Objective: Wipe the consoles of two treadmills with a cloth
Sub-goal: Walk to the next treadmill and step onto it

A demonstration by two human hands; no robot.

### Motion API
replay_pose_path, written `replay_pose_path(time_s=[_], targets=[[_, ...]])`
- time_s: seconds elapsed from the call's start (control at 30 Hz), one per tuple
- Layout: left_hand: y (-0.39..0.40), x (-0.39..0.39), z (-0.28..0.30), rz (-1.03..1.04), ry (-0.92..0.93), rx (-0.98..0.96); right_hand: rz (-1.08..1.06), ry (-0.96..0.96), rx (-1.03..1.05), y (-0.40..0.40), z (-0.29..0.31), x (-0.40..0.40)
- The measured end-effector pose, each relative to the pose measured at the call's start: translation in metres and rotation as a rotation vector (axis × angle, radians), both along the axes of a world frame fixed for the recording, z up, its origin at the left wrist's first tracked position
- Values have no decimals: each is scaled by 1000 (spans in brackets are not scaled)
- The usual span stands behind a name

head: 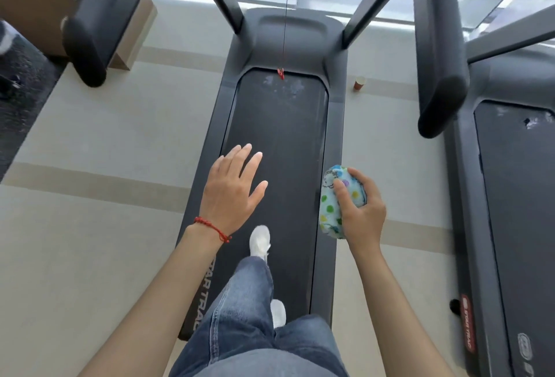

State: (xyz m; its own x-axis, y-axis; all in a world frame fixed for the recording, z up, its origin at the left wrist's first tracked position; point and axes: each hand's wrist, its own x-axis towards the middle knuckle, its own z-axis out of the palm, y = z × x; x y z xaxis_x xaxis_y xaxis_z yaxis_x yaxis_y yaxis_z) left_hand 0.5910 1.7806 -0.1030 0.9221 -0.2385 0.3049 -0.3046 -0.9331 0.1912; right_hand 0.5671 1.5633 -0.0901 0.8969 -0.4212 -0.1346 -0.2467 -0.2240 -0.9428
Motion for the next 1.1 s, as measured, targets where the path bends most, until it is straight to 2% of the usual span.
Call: replay_pose_path(time_s=[0.33,0.53,1.1], targets=[[1,182,17,-73,-12,4,-11,-42,6,9,17,174],[6,290,34,-91,-93,-2,-34,-92,-5,10,37,274],[-14,516,66,-7,-203,-38,70,-245,51,-5,74,521]])
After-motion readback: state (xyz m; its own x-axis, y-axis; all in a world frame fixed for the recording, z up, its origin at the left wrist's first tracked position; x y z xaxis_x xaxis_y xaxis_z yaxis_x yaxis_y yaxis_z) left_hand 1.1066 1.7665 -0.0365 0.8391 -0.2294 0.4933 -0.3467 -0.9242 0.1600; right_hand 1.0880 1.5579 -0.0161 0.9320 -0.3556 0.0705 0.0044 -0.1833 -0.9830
